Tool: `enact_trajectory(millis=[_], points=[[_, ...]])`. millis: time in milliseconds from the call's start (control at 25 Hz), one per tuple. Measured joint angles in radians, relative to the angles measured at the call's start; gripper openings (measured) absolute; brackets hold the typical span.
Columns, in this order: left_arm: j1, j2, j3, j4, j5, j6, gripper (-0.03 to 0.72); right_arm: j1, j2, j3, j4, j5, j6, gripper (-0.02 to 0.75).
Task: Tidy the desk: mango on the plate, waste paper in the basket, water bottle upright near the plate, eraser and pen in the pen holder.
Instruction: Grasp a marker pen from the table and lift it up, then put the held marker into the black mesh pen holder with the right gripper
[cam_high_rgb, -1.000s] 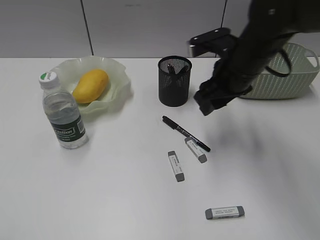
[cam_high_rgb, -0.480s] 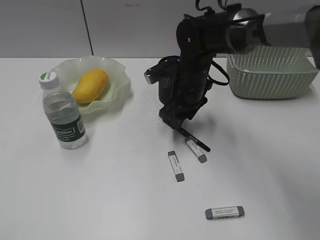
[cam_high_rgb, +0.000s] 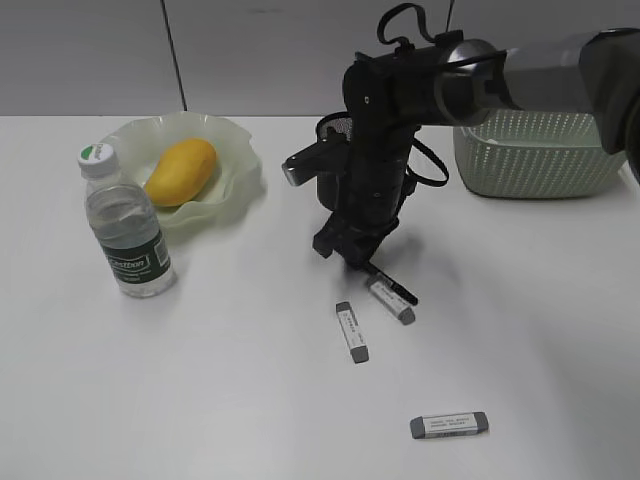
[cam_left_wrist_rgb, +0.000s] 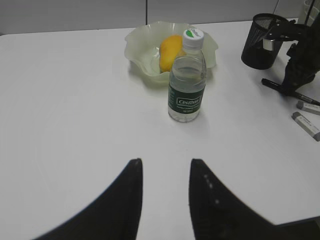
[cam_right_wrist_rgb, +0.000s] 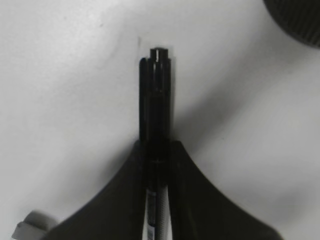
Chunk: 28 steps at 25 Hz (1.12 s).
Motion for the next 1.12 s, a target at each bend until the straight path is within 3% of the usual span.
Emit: enact_trajectory(millis=[160,400,480,600,720,840,1120], points=[[0.000,0.000,0.000,0.000,0.000,0.000,0.237,0.000,-0.028,0.004,0.012,-0.006,0.000,0.098],[0.000,0.000,0.000,0.000,0.000,0.000,0.237,0.000,-0.245,0.007,0.131,-0.125,-0.038,0.098],[0.000,0.000,0.000,0.000,0.000,0.000,0.237,0.000,-0.325,0.010,0.148,-0.235,-0.041,0.098],[0.000,0.000,0.000,0.000,0.000,0.000,0.237,-0.005,-0.398,0.052,0.157,-0.519,-0.042,0.098],[0.000,0.000,0.000,0.000,0.000,0.000,0.237,-0.021,-0.405,0.144,0.164,-0.855,-0.017,0.098],[0.000,0.000,0.000,0.000,0.000,0.000,0.237,-0.035,-0.367,0.272,0.175,-1.089,0.004,0.098],[0.000,0.000,0.000,0.000,0.000,0.000,0.237,-0.043,-0.239,0.370,0.194,-1.308,0.017,0.099]])
